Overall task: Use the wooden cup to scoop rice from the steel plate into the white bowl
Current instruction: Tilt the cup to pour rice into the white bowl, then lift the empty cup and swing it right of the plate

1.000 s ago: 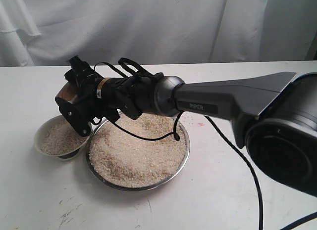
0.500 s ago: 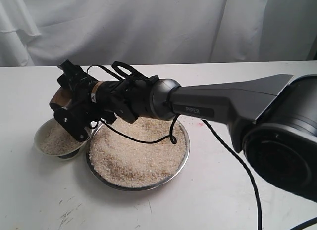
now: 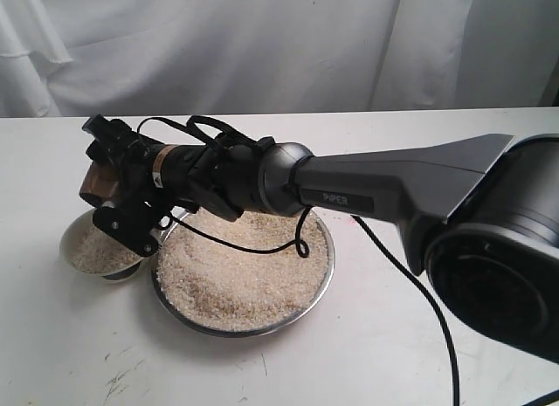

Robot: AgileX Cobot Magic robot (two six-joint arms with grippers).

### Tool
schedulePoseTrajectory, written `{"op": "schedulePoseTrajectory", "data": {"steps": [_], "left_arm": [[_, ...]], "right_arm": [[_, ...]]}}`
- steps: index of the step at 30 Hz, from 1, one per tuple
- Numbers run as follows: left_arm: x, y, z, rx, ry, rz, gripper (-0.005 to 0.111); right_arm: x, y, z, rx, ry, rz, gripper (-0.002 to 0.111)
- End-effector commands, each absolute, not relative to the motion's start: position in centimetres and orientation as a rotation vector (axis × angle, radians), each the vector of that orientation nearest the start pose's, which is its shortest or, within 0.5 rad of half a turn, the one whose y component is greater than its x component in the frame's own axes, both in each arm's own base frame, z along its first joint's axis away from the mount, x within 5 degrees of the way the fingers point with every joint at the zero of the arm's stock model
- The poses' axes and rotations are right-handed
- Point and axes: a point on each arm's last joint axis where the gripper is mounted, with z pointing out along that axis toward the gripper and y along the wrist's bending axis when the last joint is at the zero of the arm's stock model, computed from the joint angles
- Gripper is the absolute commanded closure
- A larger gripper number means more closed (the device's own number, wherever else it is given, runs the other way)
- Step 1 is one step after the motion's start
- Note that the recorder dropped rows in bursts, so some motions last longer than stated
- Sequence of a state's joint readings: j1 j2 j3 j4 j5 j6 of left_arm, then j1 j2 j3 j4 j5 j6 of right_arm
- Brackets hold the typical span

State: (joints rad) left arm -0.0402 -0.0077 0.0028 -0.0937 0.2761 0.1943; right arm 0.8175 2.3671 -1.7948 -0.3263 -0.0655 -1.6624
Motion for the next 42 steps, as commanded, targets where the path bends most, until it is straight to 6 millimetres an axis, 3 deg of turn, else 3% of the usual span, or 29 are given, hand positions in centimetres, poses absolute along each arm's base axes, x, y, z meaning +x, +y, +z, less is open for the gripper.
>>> {"op": "schedulePoseTrajectory", "data": {"steps": [1, 19, 26, 34, 36, 37, 42], "left_arm": [[5.5, -0.5, 18.9, 0.145, 1.742, 0.016, 0.107], [5.5, -0.5, 18.9, 0.147, 1.742, 0.018, 0.107], [5.5, -0.5, 18.9, 0.144, 1.742, 0.016, 0.107], [5.5, -0.5, 18.9, 0.144, 1.742, 0.016, 0.107], [5.5, -0.5, 18.9, 0.147, 1.742, 0.018, 0.107], [5.5, -0.5, 18.9, 0.147, 1.742, 0.018, 0.107], [5.5, -0.5, 18.9, 0.147, 1.742, 0.018, 0.107]], "right_arm": [[36.9, 40.1, 17.0, -2.017, 0.209, -0.787, 0.108], [36.7, 40.6, 17.7, -1.982, -0.044, -0.91, 0.108], [37.0, 40.8, 18.8, -1.948, -0.013, -0.911, 0.108], [37.0, 40.4, 20.7, -1.831, 0.424, -0.656, 0.108], [36.8, 39.9, 22.6, -1.732, 0.658, -0.502, 0.108], [36.6, 39.5, 23.8, -1.627, 0.872, -0.344, 0.108], [35.9, 38.3, 27.3, -1.378, 1.258, -0.025, 0.108]]}}
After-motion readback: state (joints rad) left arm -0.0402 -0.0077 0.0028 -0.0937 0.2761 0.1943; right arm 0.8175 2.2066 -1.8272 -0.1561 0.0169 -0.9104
